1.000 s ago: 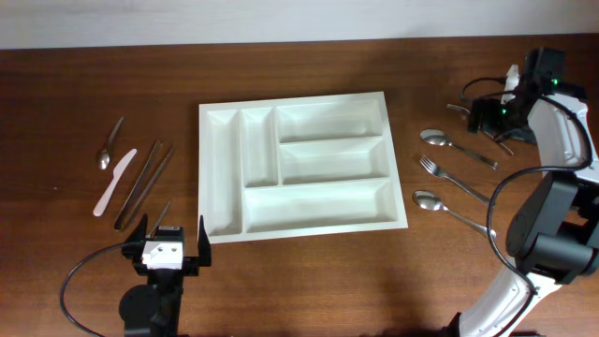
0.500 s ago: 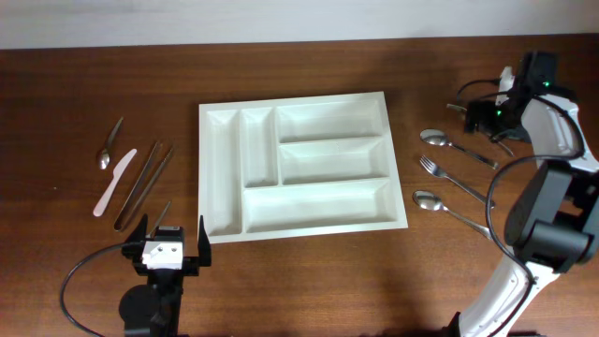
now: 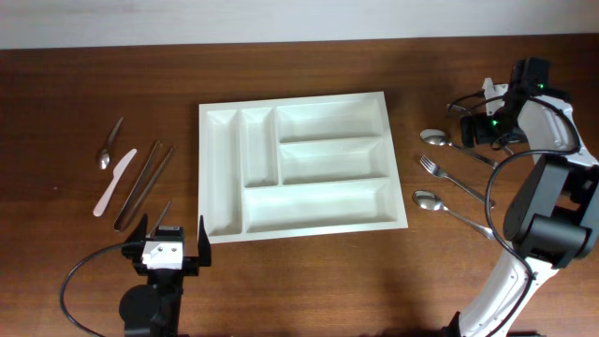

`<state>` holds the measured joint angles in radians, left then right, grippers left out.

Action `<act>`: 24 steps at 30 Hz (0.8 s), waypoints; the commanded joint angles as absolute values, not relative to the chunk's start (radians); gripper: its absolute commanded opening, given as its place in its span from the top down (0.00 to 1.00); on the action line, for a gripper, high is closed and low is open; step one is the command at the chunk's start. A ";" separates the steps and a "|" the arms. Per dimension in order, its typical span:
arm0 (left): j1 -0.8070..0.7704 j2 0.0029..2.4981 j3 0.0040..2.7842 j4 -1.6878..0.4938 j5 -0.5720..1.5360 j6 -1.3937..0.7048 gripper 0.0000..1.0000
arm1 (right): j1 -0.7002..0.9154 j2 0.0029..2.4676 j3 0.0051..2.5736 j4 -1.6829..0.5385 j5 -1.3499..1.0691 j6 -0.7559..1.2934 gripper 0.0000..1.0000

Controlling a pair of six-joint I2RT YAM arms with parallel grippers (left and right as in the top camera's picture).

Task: Pack container
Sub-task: 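Lower the right gripper and grasp the silver fork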

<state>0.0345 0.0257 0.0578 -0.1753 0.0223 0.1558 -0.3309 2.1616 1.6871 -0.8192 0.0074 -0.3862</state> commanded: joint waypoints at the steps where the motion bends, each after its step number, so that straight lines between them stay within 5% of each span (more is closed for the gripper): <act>1: 0.031 0.017 0.049 -0.172 0.027 0.144 0.01 | -0.343 2.162 1.702 -0.829 0.016 -0.452 0.01; 24: 0.031 0.017 0.049 -0.172 0.027 0.144 0.01 | -0.431 2.300 1.700 -0.794 -0.130 -0.534 0.03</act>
